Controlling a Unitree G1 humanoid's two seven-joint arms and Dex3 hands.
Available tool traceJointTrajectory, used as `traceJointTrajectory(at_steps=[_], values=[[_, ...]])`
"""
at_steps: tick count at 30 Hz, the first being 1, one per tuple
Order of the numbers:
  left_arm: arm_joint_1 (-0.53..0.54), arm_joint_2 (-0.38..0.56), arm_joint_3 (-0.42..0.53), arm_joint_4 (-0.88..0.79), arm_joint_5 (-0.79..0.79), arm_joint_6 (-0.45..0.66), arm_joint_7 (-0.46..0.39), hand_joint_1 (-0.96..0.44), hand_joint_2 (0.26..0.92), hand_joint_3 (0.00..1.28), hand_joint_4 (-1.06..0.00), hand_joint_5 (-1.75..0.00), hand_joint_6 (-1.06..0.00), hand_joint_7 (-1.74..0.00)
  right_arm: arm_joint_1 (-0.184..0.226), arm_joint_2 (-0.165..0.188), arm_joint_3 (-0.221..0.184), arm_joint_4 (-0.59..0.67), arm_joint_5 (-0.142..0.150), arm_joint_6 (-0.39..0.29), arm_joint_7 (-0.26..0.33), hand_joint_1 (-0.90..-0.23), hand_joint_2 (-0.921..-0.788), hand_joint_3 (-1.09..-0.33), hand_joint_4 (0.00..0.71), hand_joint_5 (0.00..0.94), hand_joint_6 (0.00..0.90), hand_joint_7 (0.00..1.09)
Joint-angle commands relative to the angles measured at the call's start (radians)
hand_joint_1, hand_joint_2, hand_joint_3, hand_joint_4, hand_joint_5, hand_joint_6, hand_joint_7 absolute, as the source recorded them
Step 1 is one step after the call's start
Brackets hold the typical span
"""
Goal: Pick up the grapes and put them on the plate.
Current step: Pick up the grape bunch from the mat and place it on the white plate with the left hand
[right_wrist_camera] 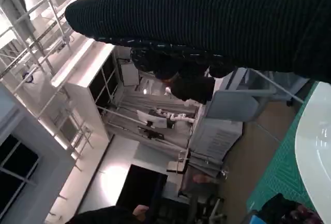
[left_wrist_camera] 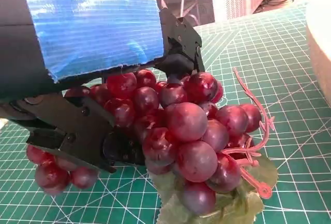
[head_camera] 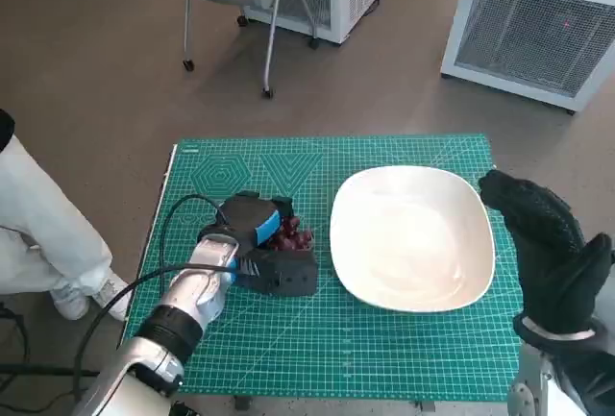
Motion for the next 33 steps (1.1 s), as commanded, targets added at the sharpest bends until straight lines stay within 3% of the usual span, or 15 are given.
traceJointTrajectory(at_steps=[1, 17, 22, 33], values=[[-0.008, 0.002, 0.005, 0.013, -0.012, -0.006, 0.000, 0.01, 0.919, 0.22, -0.43, -1.62, -0.59, -1.03, 0.006, -0.004, -0.005, 0.017, 0.005, 0.002, 0.007, -0.501, -0.921, -0.547, 0.471, 0.000, 0.175, 0.60], [0.000, 0.035, 0.027, -0.093, -0.024, 0.014, -0.040, 0.00, 0.921, 0.18, -0.51, -1.52, -0.58, -1.05, 0.001, 0.001, -0.006, 0.024, 0.000, -0.001, 0.000, -0.493, -0.921, -0.547, 0.472, 0.001, 0.177, 0.60], [0.032, 0.066, 0.046, -0.219, -0.025, 0.040, -0.079, 0.01, 0.921, 0.19, -0.53, -1.51, -0.56, -1.06, 0.002, 0.002, -0.007, 0.025, -0.003, -0.004, -0.002, -0.490, -0.921, -0.548, 0.473, 0.001, 0.178, 0.60], [0.124, 0.162, 0.108, -0.595, 0.004, 0.115, -0.167, 0.00, 0.921, 0.11, -0.66, -1.22, -0.56, -1.21, -0.008, 0.003, -0.006, 0.040, -0.002, -0.010, -0.001, -0.493, -0.921, -0.547, 0.474, 0.002, 0.181, 0.59]])
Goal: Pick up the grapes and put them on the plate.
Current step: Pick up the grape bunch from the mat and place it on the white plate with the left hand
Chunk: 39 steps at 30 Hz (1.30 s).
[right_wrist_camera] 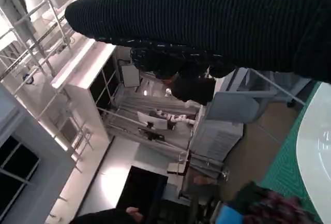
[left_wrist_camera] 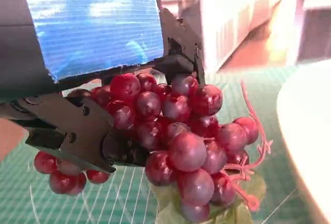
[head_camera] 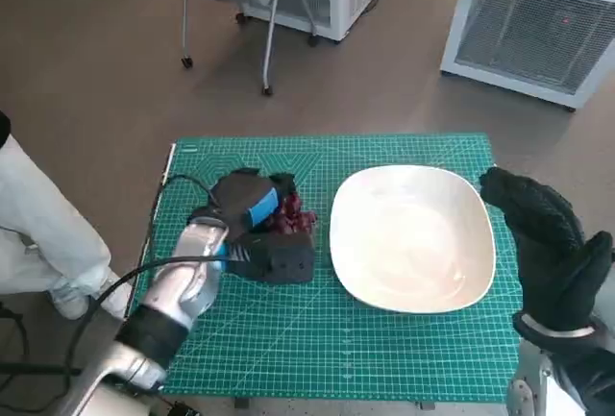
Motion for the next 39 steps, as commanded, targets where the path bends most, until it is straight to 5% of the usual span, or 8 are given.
traceJointTrajectory(at_steps=[1, 7, 13, 19, 24, 27, 32, 39], values=[[0.042, 0.051, 0.040, -0.162, 0.013, 0.028, -0.035, 0.00, 0.920, 0.11, -0.66, -1.22, -0.56, -1.20, 0.006, 0.000, -0.003, 0.019, -0.002, 0.003, -0.002, -0.493, -0.921, -0.547, 0.474, 0.002, 0.182, 0.59], [0.066, 0.087, 0.085, -0.284, 0.025, 0.031, -0.035, 0.00, 0.920, 0.08, -0.68, -1.24, -0.61, -1.11, 0.002, 0.001, -0.002, 0.025, -0.002, 0.000, 0.000, -0.494, -0.921, -0.546, 0.474, 0.001, 0.183, 0.59], [0.067, 0.097, 0.108, -0.319, 0.040, 0.023, -0.009, 0.00, 0.921, 0.17, -0.61, -1.26, -0.48, -1.29, -0.002, 0.001, 0.000, 0.028, -0.001, -0.001, 0.001, -0.491, -0.921, -0.547, 0.474, 0.001, 0.183, 0.59], [0.068, 0.091, 0.114, -0.331, 0.053, 0.020, 0.002, 0.00, 0.915, 0.20, -0.52, -1.33, -0.51, -1.31, -0.004, 0.001, 0.001, 0.029, 0.000, -0.003, 0.003, -0.492, -0.921, -0.547, 0.475, 0.001, 0.184, 0.59], [0.068, 0.088, 0.114, -0.336, 0.039, -0.013, 0.003, 0.00, 0.843, 0.29, -0.56, -1.33, -0.58, -1.22, -0.005, -0.001, 0.001, 0.031, -0.002, -0.004, 0.003, -0.493, -0.921, -0.546, 0.475, 0.001, 0.185, 0.59], [0.065, 0.077, 0.110, -0.350, 0.026, -0.030, -0.015, 0.00, 0.847, 0.23, -0.64, -1.33, -0.65, -1.06, -0.003, -0.002, 0.001, 0.027, -0.002, -0.004, 0.002, -0.493, -0.921, -0.546, 0.475, 0.001, 0.185, 0.59], [0.052, 0.032, 0.097, -0.413, 0.010, -0.024, -0.070, 0.00, 0.905, 0.07, -0.74, -1.20, -0.65, -1.05, 0.000, -0.004, -0.001, 0.023, 0.001, -0.004, 0.002, -0.491, -0.921, -0.546, 0.475, 0.001, 0.186, 0.58], [-0.009, -0.050, 0.067, -0.422, 0.001, -0.065, -0.093, 0.00, 0.918, 0.06, -0.71, -1.28, -0.65, -1.00, 0.003, -0.003, -0.002, 0.023, -0.001, -0.006, 0.000, -0.492, -0.921, -0.546, 0.475, 0.001, 0.186, 0.58]])
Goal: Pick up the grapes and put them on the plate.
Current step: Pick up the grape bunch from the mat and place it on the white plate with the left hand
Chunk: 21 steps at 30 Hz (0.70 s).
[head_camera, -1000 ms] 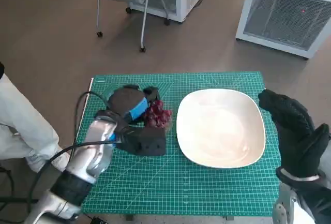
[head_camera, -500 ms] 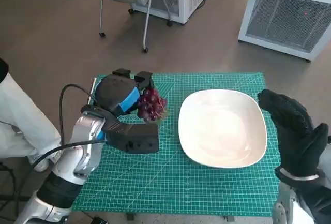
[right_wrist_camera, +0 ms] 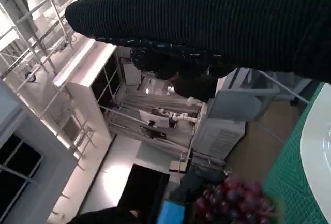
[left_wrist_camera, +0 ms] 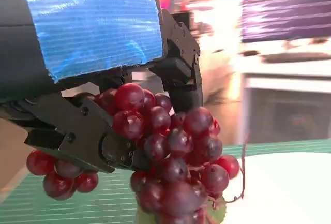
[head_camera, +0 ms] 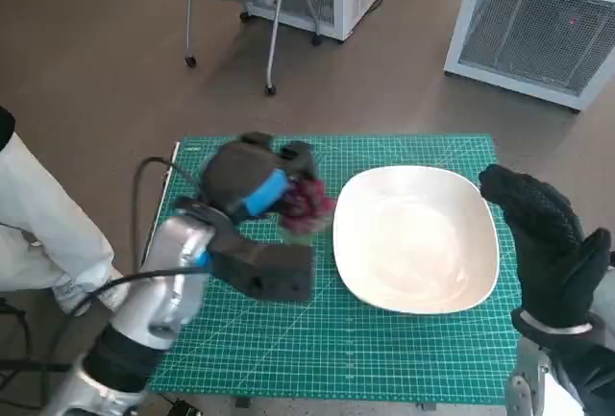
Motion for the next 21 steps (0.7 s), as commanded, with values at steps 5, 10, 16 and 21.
traceJointTrajectory(at_steps=[5, 10, 16, 21], values=[[-0.154, -0.126, -0.069, 0.092, 0.002, -0.080, -0.001, 0.00, 0.918, 0.07, -0.72, -1.22, -0.62, -1.09, 0.025, -0.004, -0.007, -0.003, 0.005, 0.006, 0.002, -0.483, -0.921, -0.548, 0.475, 0.001, 0.186, 0.58], [-0.238, -0.190, -0.106, 0.214, 0.016, -0.107, 0.015, 0.00, 0.916, 0.08, -0.68, -1.28, -0.64, -1.06, 0.036, -0.003, -0.008, -0.014, 0.006, 0.004, 0.002, -0.477, -0.921, -0.551, 0.475, 0.001, 0.186, 0.58], [-0.318, -0.270, -0.131, 0.327, 0.023, -0.099, 0.019, 0.00, 0.919, 0.09, -0.69, -1.22, -0.58, -1.16, 0.050, -0.005, -0.014, -0.023, 0.008, -0.001, 0.003, -0.475, -0.921, -0.553, 0.474, 0.000, 0.185, 0.58], [-0.356, -0.305, -0.139, 0.386, 0.024, -0.101, 0.023, 0.00, 0.920, 0.11, -0.70, -1.21, -0.52, -1.22, 0.055, -0.005, -0.020, -0.026, 0.005, -0.005, 0.001, -0.475, -0.921, -0.554, 0.473, 0.000, 0.184, 0.58]])
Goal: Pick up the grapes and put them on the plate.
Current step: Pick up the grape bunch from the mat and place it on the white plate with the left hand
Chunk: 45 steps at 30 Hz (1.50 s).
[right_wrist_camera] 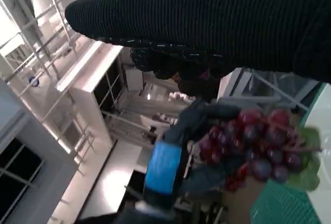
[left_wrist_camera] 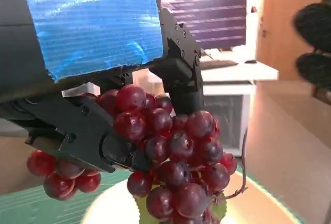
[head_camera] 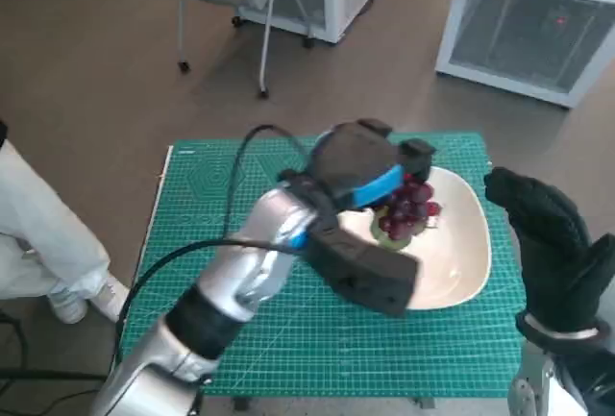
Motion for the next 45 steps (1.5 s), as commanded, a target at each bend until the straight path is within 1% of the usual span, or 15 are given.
traceJointTrajectory(at_steps=[1, 6, 10, 14, 18, 23, 25, 27, 28, 29, 32, 34, 38, 41, 45], values=[[-0.053, -0.027, -0.010, 0.058, 0.001, -0.002, 0.014, 0.00, 0.920, 0.12, -0.69, -1.23, -0.52, -1.21, 0.024, -0.004, -0.006, 0.002, 0.002, 0.002, 0.000, -0.475, -0.921, -0.554, 0.473, 0.000, 0.184, 0.58], [-0.083, -0.054, -0.013, 0.118, -0.007, -0.006, 0.017, 0.00, 0.920, 0.13, -0.66, -1.30, -0.54, -1.16, 0.027, -0.001, -0.010, 0.002, -0.006, -0.001, -0.010, -0.474, -0.921, -0.554, 0.473, 0.000, 0.183, 0.59], [-0.096, -0.065, -0.013, 0.155, -0.014, -0.013, 0.020, 0.00, 0.914, 0.16, -0.59, -1.42, -0.58, -1.07, 0.031, 0.003, -0.011, -0.002, -0.012, -0.003, -0.019, -0.474, -0.921, -0.555, 0.474, 0.001, 0.183, 0.59], [-0.102, -0.070, -0.013, 0.180, -0.020, -0.018, 0.022, 0.00, 0.878, 0.24, -0.54, -1.50, -0.59, -1.05, 0.035, 0.006, -0.010, -0.006, -0.018, -0.006, -0.028, -0.473, -0.921, -0.555, 0.476, 0.002, 0.183, 0.59], [-0.106, -0.073, -0.015, 0.197, -0.021, -0.020, 0.024, 0.00, 0.819, 0.35, -0.55, -1.50, -0.58, -1.09, 0.037, 0.008, -0.008, -0.005, -0.022, -0.007, -0.036, -0.473, -0.921, -0.556, 0.476, 0.002, 0.182, 0.59], [-0.103, -0.077, -0.011, 0.208, -0.031, -0.024, 0.022, 0.00, 0.852, 0.28, -0.59, -1.43, -0.56, -1.12, 0.035, 0.010, -0.006, -0.001, -0.024, -0.008, -0.041, -0.473, -0.921, -0.557, 0.476, 0.002, 0.181, 0.59], [-0.097, -0.080, -0.001, 0.210, -0.050, -0.026, 0.009, 0.00, 0.865, 0.27, -0.56, -1.43, -0.55, -1.14, 0.033, 0.010, -0.005, 0.002, -0.023, -0.008, -0.041, -0.473, -0.921, -0.557, 0.476, 0.002, 0.180, 0.59], [-0.093, -0.084, 0.010, 0.209, -0.077, -0.018, -0.019, 0.00, 0.884, 0.25, -0.53, -1.41, -0.53, -1.23, 0.032, 0.011, -0.005, 0.003, -0.024, -0.007, -0.042, -0.473, -0.921, -0.557, 0.477, 0.002, 0.180, 0.59], [-0.091, -0.086, 0.016, 0.207, -0.093, -0.010, -0.041, -0.01, 0.883, 0.24, -0.50, -1.31, -0.49, -1.19, 0.031, 0.012, -0.005, 0.004, -0.024, -0.007, -0.042, -0.473, -0.921, -0.557, 0.477, 0.002, 0.180, 0.59], [-0.089, -0.086, 0.020, 0.206, -0.107, -0.001, -0.065, -0.02, 0.875, 0.21, -0.48, -1.13, -0.46, -1.08, 0.030, 0.013, -0.005, 0.005, -0.024, -0.006, -0.043, -0.473, -0.921, -0.557, 0.477, 0.002, 0.180, 0.59], [-0.088, -0.086, 0.026, 0.208, -0.136, 0.023, -0.124, -0.12, 0.834, 0.11, -0.35, -0.46, -0.41, -0.53, 0.028, 0.015, -0.004, 0.007, -0.022, -0.005, -0.041, -0.473, -0.921, -0.556, 0.477, 0.002, 0.180, 0.59], [-0.090, -0.087, 0.025, 0.215, -0.143, 0.034, -0.140, -0.22, 0.825, 0.06, -0.23, -0.22, -0.38, -0.29, 0.027, 0.016, -0.002, 0.009, -0.020, -0.004, -0.039, -0.474, -0.921, -0.556, 0.477, 0.002, 0.180, 0.59], [-0.087, -0.087, 0.020, 0.217, -0.148, 0.045, -0.151, -0.38, 0.825, 0.02, -0.09, -0.05, -0.32, -0.08, 0.026, 0.018, 0.003, 0.008, -0.018, -0.002, -0.037, -0.477, -0.921, -0.555, 0.477, 0.002, 0.180, 0.59], [-0.079, -0.085, 0.017, 0.215, -0.152, 0.038, -0.146, -0.45, 0.834, 0.01, -0.03, -0.02, -0.29, -0.03, 0.026, 0.020, 0.006, 0.006, -0.019, -0.001, -0.037, -0.481, -0.921, -0.555, 0.477, 0.001, 0.179, 0.60], [-0.065, -0.077, 0.022, 0.218, -0.168, -0.004, -0.122, -0.50, 0.841, 0.01, -0.01, 0.00, -0.25, -0.01, 0.026, 0.022, 0.009, 0.005, -0.018, 0.002, -0.038, -0.482, -0.921, -0.555, 0.476, 0.001, 0.178, 0.60]])
